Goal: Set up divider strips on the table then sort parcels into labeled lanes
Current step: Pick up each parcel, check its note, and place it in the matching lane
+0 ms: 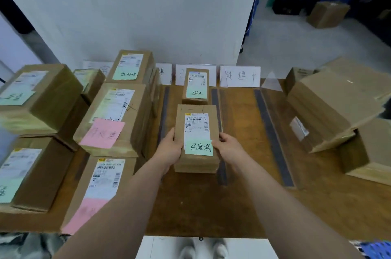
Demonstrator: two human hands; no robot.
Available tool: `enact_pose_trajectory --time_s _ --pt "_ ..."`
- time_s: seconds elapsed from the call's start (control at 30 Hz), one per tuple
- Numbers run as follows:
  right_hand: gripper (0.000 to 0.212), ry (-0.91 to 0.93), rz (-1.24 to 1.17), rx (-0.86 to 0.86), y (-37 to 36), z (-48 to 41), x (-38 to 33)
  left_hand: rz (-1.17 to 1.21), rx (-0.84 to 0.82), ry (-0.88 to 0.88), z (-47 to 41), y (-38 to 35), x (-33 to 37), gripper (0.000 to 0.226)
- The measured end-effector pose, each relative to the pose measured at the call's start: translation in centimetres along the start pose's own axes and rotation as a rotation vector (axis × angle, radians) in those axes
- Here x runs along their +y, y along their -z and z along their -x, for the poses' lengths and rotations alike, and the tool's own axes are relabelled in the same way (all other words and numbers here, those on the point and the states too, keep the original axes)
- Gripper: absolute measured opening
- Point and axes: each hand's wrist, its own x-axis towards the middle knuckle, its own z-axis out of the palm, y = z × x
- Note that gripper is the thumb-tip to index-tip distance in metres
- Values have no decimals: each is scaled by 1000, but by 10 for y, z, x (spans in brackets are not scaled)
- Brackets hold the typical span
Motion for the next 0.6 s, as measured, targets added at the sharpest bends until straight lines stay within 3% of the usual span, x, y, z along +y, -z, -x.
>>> enact_pose_trajectory --time_s 0.6 --pt "42 12 93 58 -10 -39 14 -68 76 76 -28 -14 -22 67"
